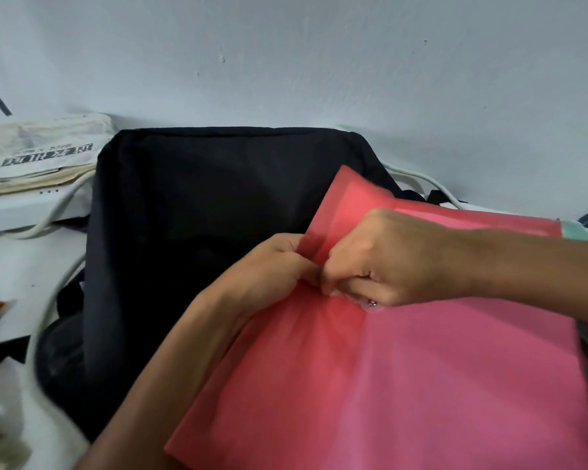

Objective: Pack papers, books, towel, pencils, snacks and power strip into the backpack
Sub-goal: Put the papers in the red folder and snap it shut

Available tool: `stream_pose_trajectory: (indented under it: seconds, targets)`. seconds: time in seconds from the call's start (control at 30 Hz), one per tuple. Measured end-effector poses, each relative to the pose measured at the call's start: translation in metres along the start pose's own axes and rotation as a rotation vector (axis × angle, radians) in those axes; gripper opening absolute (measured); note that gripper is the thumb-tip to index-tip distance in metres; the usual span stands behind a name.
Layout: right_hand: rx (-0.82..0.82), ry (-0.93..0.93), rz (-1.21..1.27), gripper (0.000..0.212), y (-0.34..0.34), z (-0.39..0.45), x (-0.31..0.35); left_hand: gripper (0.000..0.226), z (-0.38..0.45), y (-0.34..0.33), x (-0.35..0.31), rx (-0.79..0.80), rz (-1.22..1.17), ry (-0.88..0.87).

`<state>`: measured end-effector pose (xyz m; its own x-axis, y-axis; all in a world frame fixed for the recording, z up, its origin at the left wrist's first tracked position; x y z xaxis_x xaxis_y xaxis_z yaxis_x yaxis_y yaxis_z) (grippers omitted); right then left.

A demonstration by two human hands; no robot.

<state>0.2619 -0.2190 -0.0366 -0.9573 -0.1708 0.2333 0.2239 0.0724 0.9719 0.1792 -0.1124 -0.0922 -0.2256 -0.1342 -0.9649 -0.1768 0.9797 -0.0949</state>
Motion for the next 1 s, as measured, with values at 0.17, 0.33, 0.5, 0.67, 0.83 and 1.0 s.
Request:
stream_pose_trajectory:
  seconds: [0.17,0.33,0.5,0.67,0.83,1.0]
  targets:
    - [-0.101,-0.177,0.041,0.02,-0.002,-0.004,-0.012,0.019,0.0,0.007,0.002,-0.257,0.056,0.06]
    - [-0.156,-0.271,0.077,0.02,-0.004,-0.006,-0.013,0.014,-0.001,0.005,0.0,-0.15,0.019,0.064]
    - [-0.26,-0.442,0.148,0.013,-0.013,-0.025,-0.016,0.014,0.0,0.005,0.006,0.034,-0.009,-0.016]
    - [-0.29,-0.374,0.073,0.013,-0.021,-0.051,-0.016,0.013,-0.002,0.001,0.004,-0.001,0.009,-0.024]
    - [-0.231,-0.154,-0.228,0.016,-0.02,-0.062,-0.011,0.017,-0.001,-0.002,0.004,-0.04,-0.009,-0.013]
    - [-0.184,-0.08,-0.344,0.019,-0.02,-0.069,-0.003,0.02,0.0,0.0,0.006,-0.058,-0.009,-0.02]
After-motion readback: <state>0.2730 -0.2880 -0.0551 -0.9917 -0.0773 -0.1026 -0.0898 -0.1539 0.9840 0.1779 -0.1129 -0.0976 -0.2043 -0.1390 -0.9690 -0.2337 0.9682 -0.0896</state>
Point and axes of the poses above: each hand's wrist, its own z-axis towards the middle knuckle, its own y-axis out of the back of the hand, x = y × z, the point moved 2 cm from there along z, towards the middle knuckle, and after that the axes turned 3 degrees about -y, right-handed, at the moved point
